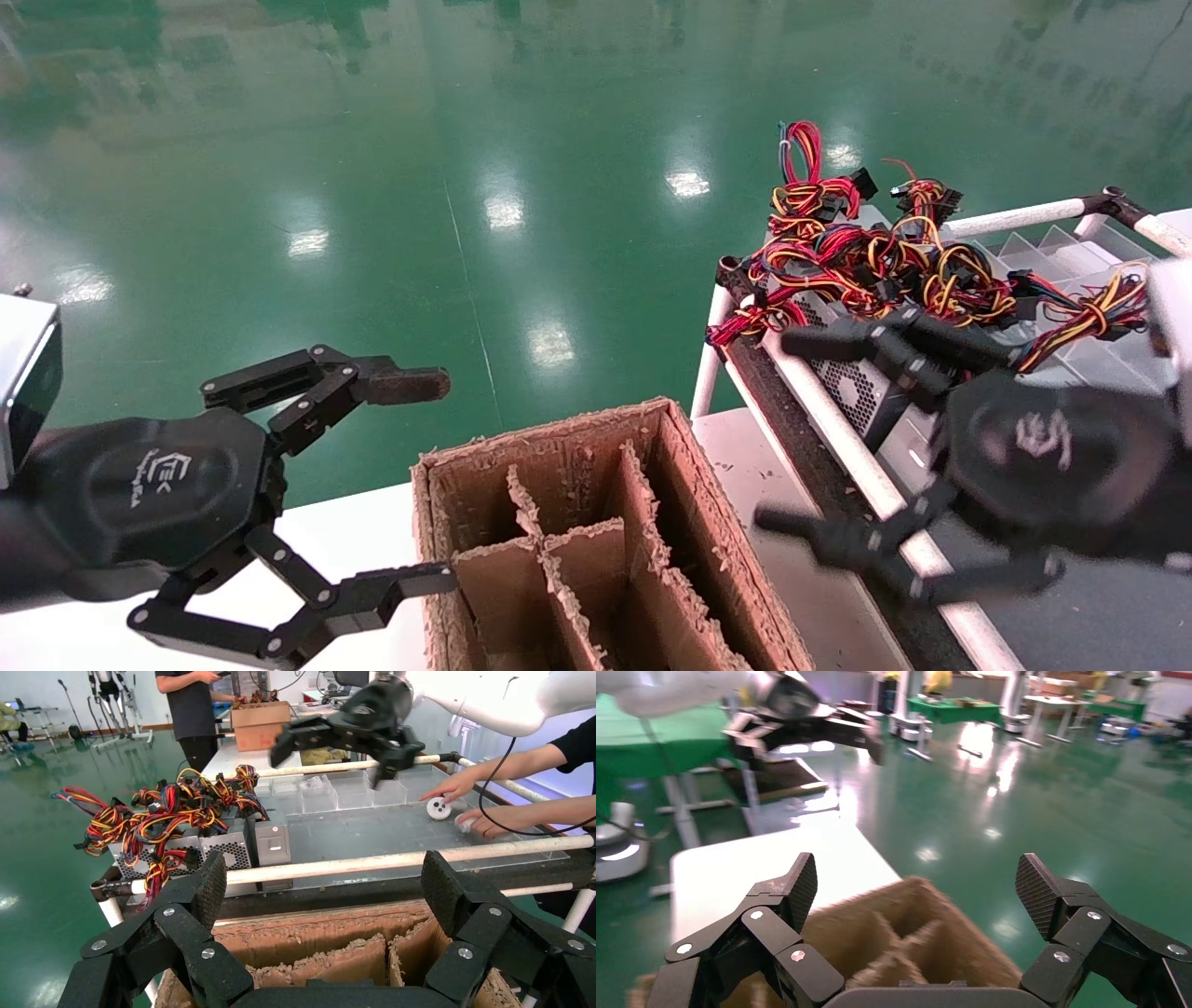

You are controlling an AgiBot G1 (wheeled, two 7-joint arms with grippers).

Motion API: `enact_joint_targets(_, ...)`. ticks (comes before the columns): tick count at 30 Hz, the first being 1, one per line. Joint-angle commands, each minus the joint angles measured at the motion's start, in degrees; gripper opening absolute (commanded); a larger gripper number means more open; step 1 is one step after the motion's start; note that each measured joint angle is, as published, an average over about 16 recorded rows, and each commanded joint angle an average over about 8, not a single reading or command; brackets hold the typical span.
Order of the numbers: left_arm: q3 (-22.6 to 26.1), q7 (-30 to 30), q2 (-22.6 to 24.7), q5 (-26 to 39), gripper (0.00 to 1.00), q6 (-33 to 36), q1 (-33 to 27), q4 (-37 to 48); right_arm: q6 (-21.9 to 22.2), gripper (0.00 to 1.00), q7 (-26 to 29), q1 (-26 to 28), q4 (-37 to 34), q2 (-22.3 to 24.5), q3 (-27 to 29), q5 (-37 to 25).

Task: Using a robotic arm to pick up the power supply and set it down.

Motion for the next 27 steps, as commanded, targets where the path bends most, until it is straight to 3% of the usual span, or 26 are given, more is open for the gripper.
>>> enact_joint_targets(1,0.0,0.0,0.0,0.0,1.00,0.0,0.0,0.0,0.3,1.00,0.9,-1.5,2.7,-0.1,0.1,0.8)
enact_joint_targets(10,0.0,0.0,0.0,0.0,1.00,0.0,0.0,0.0,0.8,1.00,2.5,-4.8,8.7,-0.2,0.2,2.6)
enact_joint_targets(27,0.0,0.0,0.0,0.0,1.00,0.0,0.0,0.0,0.7,1.00,2.1,-3.9,6.9,-0.2,0.2,2.1)
